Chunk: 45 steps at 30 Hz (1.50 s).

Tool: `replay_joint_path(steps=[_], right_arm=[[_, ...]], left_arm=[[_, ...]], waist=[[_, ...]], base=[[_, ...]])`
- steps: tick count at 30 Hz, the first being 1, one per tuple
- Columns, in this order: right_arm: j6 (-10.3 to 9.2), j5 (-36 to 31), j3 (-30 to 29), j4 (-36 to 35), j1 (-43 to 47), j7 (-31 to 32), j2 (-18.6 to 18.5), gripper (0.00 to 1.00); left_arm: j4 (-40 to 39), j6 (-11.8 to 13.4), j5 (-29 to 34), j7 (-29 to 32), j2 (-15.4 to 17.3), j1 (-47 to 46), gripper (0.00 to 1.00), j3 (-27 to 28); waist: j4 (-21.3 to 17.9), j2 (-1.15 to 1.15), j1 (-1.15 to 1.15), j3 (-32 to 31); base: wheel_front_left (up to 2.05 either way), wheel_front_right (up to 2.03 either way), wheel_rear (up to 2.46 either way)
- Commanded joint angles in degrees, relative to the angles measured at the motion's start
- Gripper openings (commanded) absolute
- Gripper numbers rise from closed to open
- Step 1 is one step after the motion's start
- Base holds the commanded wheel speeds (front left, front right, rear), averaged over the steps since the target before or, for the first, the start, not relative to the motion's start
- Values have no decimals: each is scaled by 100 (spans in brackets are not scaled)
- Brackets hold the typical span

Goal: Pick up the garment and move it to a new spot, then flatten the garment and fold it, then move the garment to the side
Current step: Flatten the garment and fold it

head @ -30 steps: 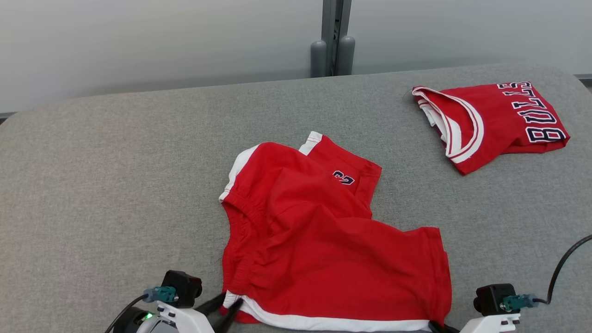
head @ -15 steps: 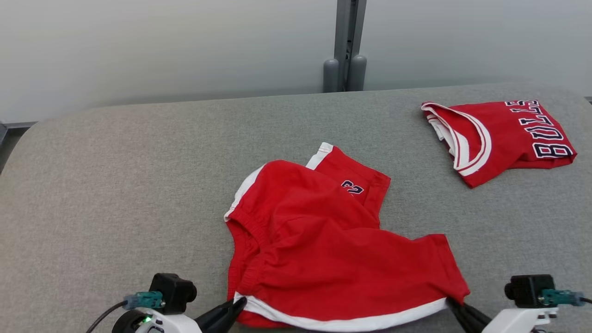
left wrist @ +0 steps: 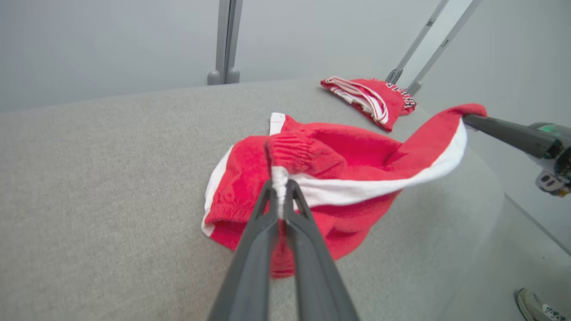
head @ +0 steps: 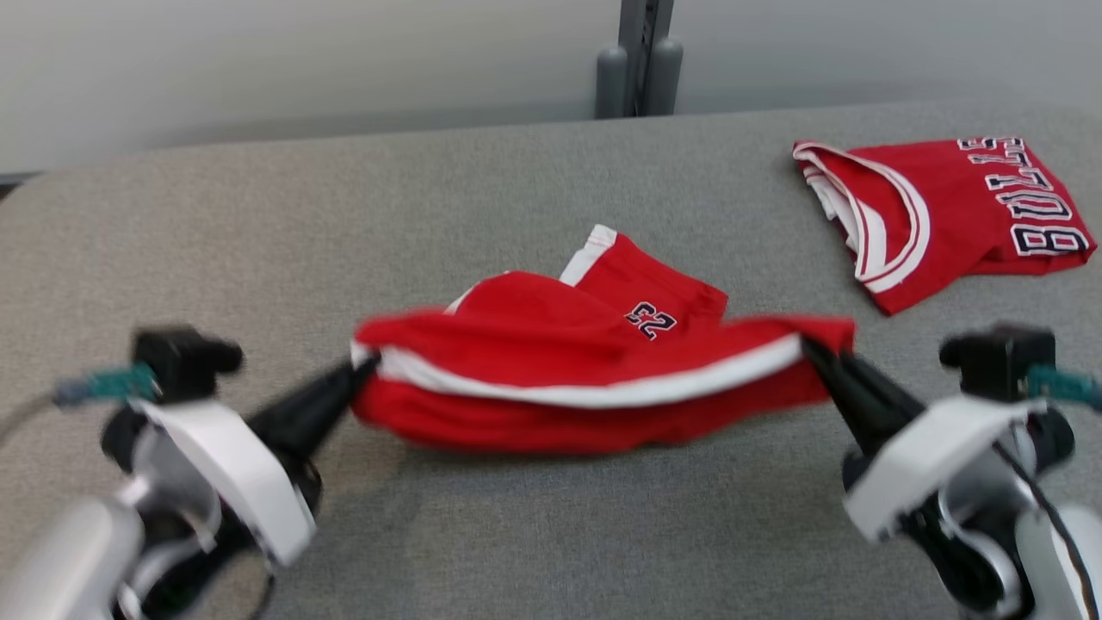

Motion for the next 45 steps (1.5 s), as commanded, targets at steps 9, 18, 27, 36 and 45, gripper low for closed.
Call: replay_joint_path(steps=[9,18,27,36,45], right_arm=[[2,48,462,1161,-2882,-577,-75,0],[1,-32,586,2676,-5774,-1363,118,0],[-7,-506,166,3956,-7960,-2594,251,0],[-8,-892,425,4678,-8515,-3722,513,0],[1,-197,1605,4771,-6897,-3698,376,0]], left_arm=[[931,-22,-1073,497,735,-2742,0,25],[1910,-22,-1544,557,907,-5287,0,-410],[3000,-16,-1432,-435,824,-7275,0,-641],[3276,-17,-1873,-1074,814,-7643,0,-1447],[2848,-20,-2475,-1528,1136,-6154,0,-2729]], waist=[[-188,0,0,1315],[-146,0,0,2398],[-59,0,0,2992],[38,0,0,3140],[24,0,0,2520]], base=[[0,0,0],[0,0,0],[0,0,0],[0,0,0],[0,0,0]])
